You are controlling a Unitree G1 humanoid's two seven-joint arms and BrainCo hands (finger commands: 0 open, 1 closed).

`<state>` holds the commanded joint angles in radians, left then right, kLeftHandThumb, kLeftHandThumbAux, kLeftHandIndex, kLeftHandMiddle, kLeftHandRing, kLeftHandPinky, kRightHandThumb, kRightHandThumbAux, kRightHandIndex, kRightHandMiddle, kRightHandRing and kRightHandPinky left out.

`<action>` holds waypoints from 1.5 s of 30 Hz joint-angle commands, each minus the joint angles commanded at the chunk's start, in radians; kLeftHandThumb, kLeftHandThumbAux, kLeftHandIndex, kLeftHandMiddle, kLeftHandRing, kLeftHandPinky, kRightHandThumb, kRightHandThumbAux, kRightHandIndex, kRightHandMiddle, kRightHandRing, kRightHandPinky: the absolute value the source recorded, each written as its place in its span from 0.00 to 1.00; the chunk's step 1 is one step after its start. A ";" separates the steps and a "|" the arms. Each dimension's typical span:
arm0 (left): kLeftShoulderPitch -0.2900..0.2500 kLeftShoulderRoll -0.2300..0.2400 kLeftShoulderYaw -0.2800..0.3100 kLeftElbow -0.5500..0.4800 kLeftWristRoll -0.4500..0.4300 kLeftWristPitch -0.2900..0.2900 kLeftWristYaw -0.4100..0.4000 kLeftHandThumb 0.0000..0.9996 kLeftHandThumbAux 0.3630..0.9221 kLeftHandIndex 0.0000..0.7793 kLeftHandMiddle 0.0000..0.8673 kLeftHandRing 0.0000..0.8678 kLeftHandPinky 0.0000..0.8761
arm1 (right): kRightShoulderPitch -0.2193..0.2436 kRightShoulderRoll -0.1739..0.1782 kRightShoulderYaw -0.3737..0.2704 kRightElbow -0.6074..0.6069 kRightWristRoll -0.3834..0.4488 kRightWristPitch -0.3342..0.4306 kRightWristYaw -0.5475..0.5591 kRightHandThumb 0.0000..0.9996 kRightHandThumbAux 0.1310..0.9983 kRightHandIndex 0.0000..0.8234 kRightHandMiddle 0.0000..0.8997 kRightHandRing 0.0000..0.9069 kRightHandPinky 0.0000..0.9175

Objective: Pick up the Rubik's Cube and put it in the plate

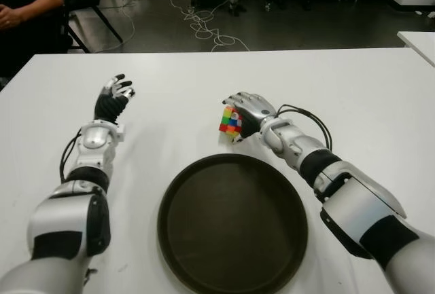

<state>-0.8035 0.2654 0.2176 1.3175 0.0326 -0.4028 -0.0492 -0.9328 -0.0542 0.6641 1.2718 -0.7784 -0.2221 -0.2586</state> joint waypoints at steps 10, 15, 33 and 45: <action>0.000 -0.004 0.007 0.002 -0.006 0.005 0.011 0.18 0.45 0.17 0.24 0.22 0.18 | 0.013 0.000 0.007 0.006 -0.010 0.000 -0.027 0.00 0.77 0.00 0.00 0.00 0.00; 0.002 -0.003 0.006 0.001 -0.003 0.002 0.010 0.17 0.47 0.16 0.23 0.21 0.15 | 0.018 0.000 0.014 0.005 -0.016 0.002 -0.049 0.00 0.78 0.00 0.00 0.00 0.00; 0.004 0.001 0.006 0.001 -0.002 -0.001 0.003 0.15 0.46 0.16 0.23 0.20 0.13 | 0.023 0.004 0.026 0.009 -0.016 0.014 -0.094 0.00 0.79 0.00 0.00 0.00 0.00; 0.004 0.001 0.016 0.001 -0.014 0.006 -0.009 0.16 0.45 0.14 0.22 0.19 0.14 | 0.039 0.013 0.004 0.007 0.000 0.036 -0.231 0.00 0.84 0.23 0.22 0.28 0.36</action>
<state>-0.7993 0.2667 0.2331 1.3185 0.0183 -0.3971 -0.0585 -0.8935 -0.0409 0.6680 1.2787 -0.7787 -0.1858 -0.4894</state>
